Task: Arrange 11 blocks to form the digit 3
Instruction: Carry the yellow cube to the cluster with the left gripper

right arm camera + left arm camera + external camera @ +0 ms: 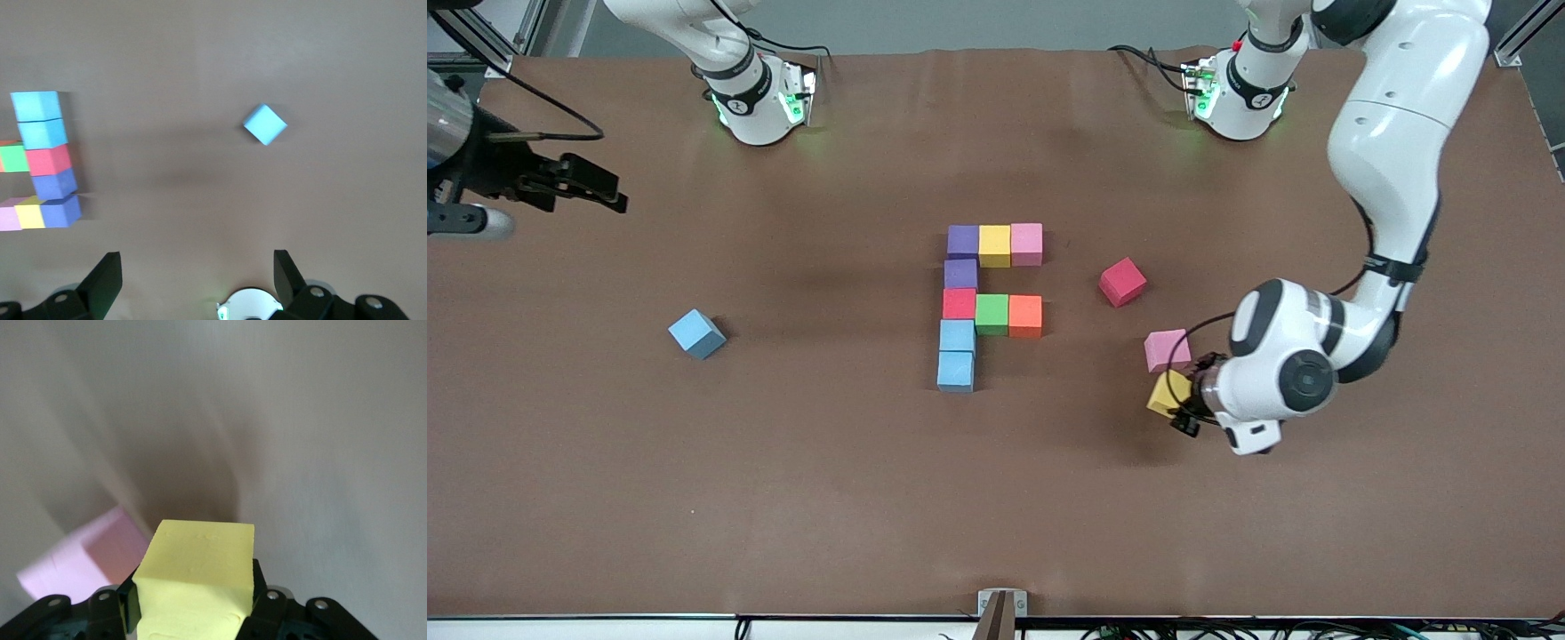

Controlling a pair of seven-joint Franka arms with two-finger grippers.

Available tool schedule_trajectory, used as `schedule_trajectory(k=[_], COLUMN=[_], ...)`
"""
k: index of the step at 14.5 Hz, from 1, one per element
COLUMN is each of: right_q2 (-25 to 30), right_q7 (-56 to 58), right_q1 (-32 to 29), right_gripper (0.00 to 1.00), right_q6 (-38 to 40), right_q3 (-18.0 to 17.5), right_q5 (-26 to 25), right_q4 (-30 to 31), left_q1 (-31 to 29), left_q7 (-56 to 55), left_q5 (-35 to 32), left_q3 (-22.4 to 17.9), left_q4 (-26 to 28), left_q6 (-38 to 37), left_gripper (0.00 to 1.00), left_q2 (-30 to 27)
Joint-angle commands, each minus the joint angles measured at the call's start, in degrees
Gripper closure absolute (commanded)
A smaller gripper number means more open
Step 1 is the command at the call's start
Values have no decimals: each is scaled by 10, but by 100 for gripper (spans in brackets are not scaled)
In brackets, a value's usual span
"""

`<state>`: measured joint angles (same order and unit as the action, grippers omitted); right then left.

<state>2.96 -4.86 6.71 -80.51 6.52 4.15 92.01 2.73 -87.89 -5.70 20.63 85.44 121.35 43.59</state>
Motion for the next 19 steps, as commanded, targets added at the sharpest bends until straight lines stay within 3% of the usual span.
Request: schedule_trajectory(k=[1, 10, 19], right_q2=[29, 26, -12], right_q7=[16, 82, 80], right_q1=[-23, -45, -62], right_gripper=[0, 0, 0], right_q6=[-25, -30, -29], right_q3=[-12, -13, -17], right_q5=[-27, -37, -34], right_q4=[35, -9, -77], left_q1=[28, 147, 216], left_q7=[-67, -304, -374], left_q5=[5, 6, 7], left_q3=[-5, -6, -11], left_q4=[-1, -3, -120], left_q6=[8, 104, 129], left_gripper=[83, 85, 85], left_q2=[-6, 11, 83])
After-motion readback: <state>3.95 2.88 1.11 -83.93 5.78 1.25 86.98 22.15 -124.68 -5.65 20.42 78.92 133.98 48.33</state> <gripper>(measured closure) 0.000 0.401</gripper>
